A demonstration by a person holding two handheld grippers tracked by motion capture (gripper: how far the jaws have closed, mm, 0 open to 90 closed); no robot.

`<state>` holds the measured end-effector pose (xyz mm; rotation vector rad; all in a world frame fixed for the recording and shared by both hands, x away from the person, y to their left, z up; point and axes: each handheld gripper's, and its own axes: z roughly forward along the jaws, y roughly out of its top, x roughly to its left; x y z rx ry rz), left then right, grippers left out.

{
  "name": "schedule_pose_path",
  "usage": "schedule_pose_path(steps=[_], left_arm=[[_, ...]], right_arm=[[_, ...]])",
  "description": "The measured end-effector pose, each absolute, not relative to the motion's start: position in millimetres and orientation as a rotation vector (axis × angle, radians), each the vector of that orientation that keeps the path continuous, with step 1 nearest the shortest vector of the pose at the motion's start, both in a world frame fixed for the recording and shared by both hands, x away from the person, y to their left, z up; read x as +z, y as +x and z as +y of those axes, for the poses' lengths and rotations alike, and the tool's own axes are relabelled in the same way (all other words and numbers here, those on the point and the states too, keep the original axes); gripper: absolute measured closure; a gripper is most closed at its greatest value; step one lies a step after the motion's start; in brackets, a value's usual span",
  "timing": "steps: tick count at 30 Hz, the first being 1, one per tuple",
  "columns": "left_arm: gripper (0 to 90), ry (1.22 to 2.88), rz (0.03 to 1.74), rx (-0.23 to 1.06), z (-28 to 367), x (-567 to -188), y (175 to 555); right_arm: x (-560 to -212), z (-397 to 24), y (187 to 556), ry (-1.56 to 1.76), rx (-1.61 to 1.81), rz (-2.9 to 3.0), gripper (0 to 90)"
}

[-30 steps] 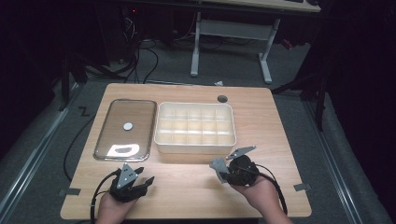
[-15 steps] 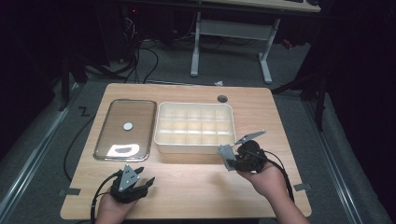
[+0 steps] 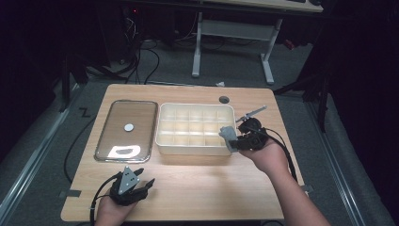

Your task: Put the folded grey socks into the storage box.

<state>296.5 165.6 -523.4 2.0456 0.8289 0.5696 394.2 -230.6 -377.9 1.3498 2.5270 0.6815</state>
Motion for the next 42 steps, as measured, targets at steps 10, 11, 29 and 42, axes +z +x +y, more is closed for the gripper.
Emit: schedule_pose_path(steps=[10, 11, 29, 42], left_arm=[[43.1, 2.057, 0.795, 0.559, 164.7, -523.3, 295.3], [43.1, 2.056, 0.794, 0.559, 164.9, -523.3, 294.9], [43.1, 2.060, 0.798, 0.563, 164.9, -524.4, 295.6], [43.0, 2.061, 0.796, 0.570, 166.5, -524.3, 296.1]], right_arm=[[-389.4, -220.2, 436.4, 1.391, 0.496, 2.590, 70.3], [-391.0, -219.1, 439.9, 1.392, 0.481, 2.601, 70.3], [-427.4, -199.3, 477.9, 1.445, 0.126, 2.724, 71.7], [-444.3, -190.6, 483.0, 1.412, 0.027, 2.773, 73.0]])
